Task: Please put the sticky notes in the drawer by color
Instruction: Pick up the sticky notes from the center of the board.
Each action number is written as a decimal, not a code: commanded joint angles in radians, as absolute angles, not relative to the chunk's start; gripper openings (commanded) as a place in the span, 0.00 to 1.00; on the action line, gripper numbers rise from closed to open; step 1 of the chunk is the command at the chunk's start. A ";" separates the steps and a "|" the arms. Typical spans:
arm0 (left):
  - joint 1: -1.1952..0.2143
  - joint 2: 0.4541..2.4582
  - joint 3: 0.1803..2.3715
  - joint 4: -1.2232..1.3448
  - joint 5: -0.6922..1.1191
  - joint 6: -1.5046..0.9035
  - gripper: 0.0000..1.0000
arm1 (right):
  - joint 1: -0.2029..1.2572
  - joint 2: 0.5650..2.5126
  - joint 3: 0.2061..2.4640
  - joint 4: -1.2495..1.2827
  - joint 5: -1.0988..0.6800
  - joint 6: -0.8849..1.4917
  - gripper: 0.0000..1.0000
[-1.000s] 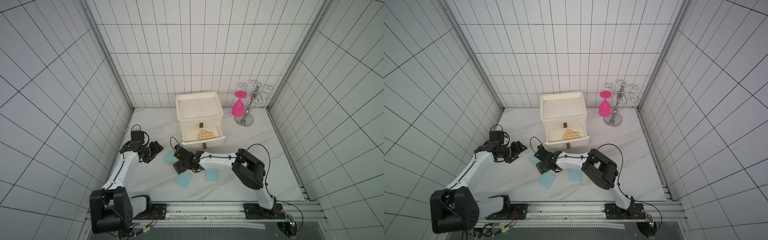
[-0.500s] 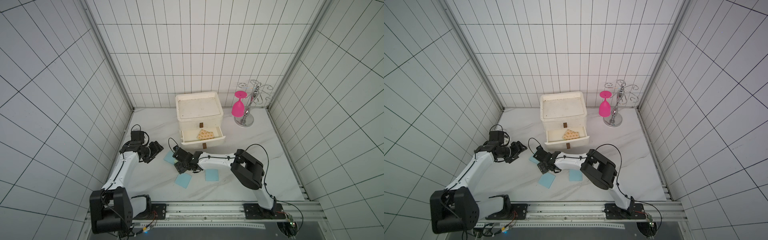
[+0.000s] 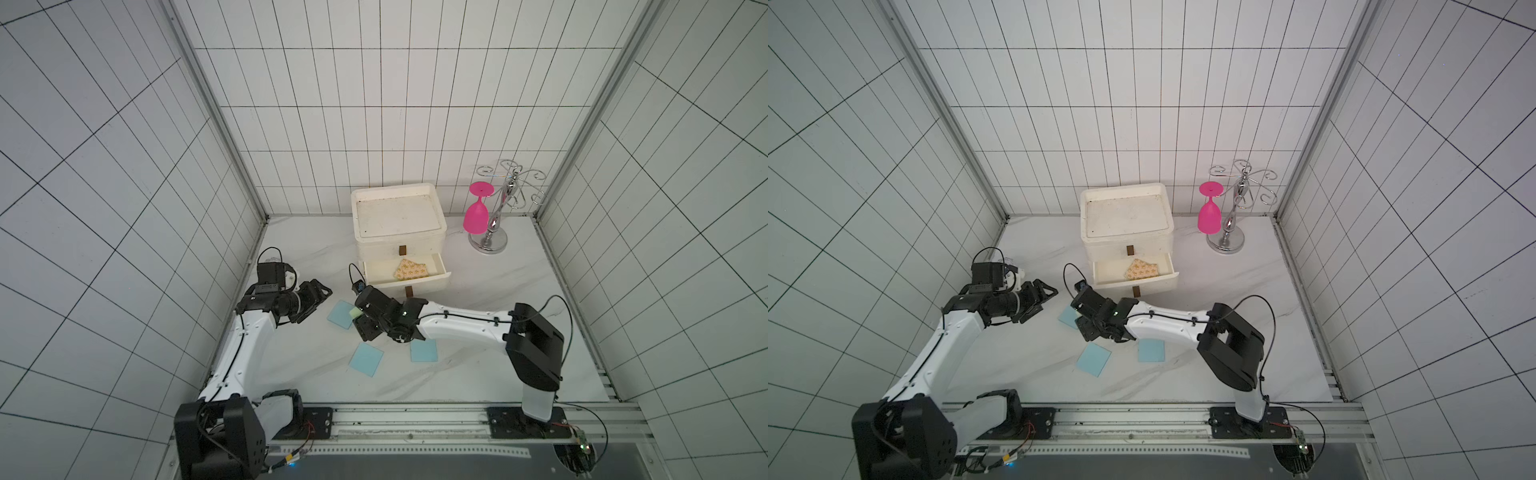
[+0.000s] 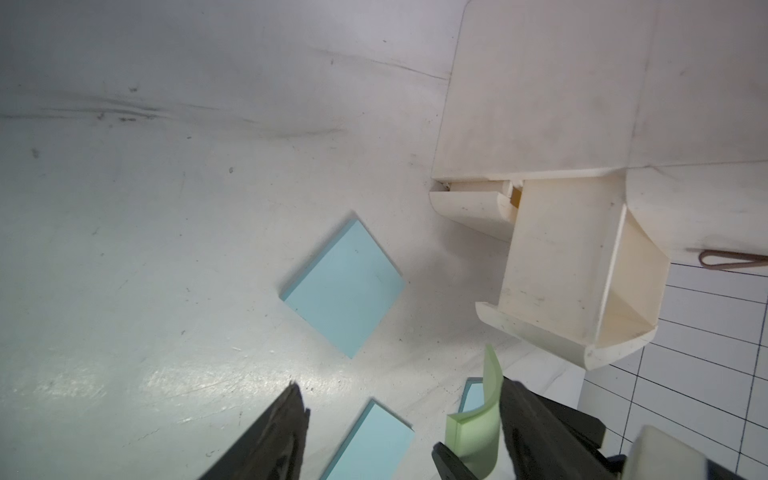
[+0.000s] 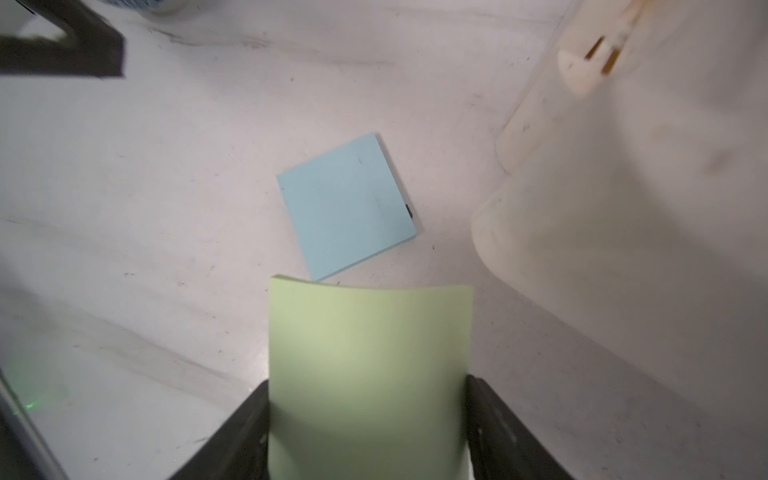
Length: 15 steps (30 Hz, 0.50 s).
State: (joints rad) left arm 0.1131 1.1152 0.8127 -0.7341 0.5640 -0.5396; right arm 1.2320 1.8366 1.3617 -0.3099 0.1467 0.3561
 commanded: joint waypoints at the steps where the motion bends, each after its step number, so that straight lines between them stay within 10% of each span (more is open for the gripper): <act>1: 0.118 1.068 0.831 -0.699 0.681 -0.514 0.75 | 1.241 1.737 1.314 -0.304 0.115 0.370 0.71; 15: -0.101 0.955 0.824 -0.390 1.041 -0.796 0.71 | 1.208 1.317 1.082 -0.330 0.094 0.371 0.70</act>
State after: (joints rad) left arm -0.0059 0.9859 0.8032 -0.4824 1.0035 -0.7338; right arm 1.2228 1.3697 1.1175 -0.3038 0.0898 0.3676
